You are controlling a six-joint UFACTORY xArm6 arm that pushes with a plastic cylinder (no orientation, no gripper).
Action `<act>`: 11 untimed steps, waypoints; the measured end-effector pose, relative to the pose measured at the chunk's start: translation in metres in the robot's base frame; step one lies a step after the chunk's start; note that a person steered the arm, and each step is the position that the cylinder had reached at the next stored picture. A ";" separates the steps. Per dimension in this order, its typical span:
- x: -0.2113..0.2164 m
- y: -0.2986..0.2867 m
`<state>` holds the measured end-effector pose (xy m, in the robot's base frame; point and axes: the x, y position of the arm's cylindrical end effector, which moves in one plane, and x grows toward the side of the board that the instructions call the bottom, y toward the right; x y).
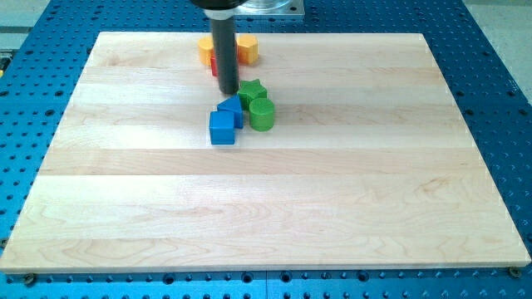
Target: Place the yellow hexagon left to the yellow heart
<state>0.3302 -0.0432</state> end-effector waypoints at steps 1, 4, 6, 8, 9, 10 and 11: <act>-0.043 0.030; -0.132 0.034; -0.136 -0.046; -0.098 -0.092; -0.068 -0.097; -0.061 -0.085; -0.036 -0.124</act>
